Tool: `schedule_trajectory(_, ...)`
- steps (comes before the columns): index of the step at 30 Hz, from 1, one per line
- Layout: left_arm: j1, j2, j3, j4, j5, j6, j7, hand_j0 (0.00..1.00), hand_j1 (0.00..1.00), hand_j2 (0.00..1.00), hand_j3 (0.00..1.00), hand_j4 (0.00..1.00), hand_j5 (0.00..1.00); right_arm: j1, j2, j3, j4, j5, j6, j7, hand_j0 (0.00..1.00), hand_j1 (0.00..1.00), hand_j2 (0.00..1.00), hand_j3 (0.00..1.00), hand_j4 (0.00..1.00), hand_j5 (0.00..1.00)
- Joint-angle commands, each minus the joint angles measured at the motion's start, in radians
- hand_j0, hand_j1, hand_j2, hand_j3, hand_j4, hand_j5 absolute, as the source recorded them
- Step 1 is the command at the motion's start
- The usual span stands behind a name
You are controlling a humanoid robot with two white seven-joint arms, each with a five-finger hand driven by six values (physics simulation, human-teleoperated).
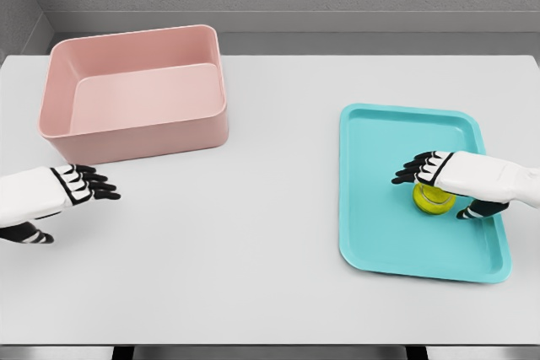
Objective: Put the tennis from the blue tray into the pink basket with both arms
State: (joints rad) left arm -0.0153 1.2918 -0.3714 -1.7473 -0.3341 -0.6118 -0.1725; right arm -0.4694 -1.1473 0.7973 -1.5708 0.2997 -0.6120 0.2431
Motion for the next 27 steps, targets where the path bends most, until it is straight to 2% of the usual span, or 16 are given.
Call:
schedule_trajectory(1,0.000,0.004,-0.001,0.005,0.006,0.001,0.001,1.00,1.00,1.00,1.00,1.00,1.00,0.002,0.011,0.005,0.018,-0.005,0.001,0.001,1.00,1.00,1.00,1.00,1.00,1.00)
schedule_trajectory(10,-0.002,0.004,-0.006,0.011,0.000,0.001,-0.001,1.00,1.00,1.00,1.00,1.00,1.00,0.000,0.029,0.011,0.038,0.005,0.001,0.002,0.99,0.99,0.99,0.99,0.99,0.99)
schedule_trajectory(13,-0.003,0.003,-0.006,0.014,-0.002,0.001,-0.001,1.00,1.00,1.00,1.00,1.00,1.00,0.000,0.031,0.013,0.040,0.025,0.001,0.002,0.88,0.88,0.88,0.88,0.88,0.88)
schedule_trajectory(25,-0.008,0.003,-0.006,0.014,0.006,0.001,-0.001,1.00,1.00,1.00,1.00,1.00,1.00,0.002,0.043,0.013,0.041,0.055,0.001,0.002,0.76,0.76,0.76,0.76,0.76,0.76)
schedule_trajectory(27,-0.008,0.003,-0.006,0.014,0.006,0.001,0.001,1.00,1.00,1.00,1.00,1.00,1.00,0.002,0.040,0.013,0.041,0.056,0.001,0.002,0.71,0.71,0.71,0.71,0.71,0.71)
